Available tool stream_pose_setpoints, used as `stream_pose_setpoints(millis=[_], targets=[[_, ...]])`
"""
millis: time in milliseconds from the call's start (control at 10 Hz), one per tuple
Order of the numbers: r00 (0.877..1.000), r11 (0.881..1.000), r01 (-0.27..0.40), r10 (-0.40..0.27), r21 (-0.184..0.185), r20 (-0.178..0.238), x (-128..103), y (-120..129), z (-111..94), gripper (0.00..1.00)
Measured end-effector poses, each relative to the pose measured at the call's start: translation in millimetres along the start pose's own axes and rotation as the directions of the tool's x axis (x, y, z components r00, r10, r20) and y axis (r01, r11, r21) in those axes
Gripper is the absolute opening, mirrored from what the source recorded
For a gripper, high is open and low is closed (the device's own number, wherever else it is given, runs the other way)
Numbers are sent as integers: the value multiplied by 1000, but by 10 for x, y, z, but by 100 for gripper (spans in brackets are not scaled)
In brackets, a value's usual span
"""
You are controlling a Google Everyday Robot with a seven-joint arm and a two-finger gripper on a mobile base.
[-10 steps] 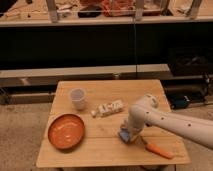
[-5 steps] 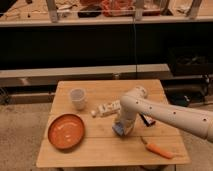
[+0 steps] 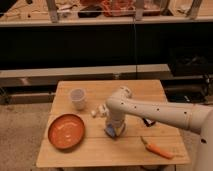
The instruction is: Wipe the white sponge on the table
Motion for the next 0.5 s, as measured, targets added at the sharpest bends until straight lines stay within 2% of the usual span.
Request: stream_pose_setpoints(millis=[500], targets=[[998,998,63,-63,4,-8,-398,30,69,54]])
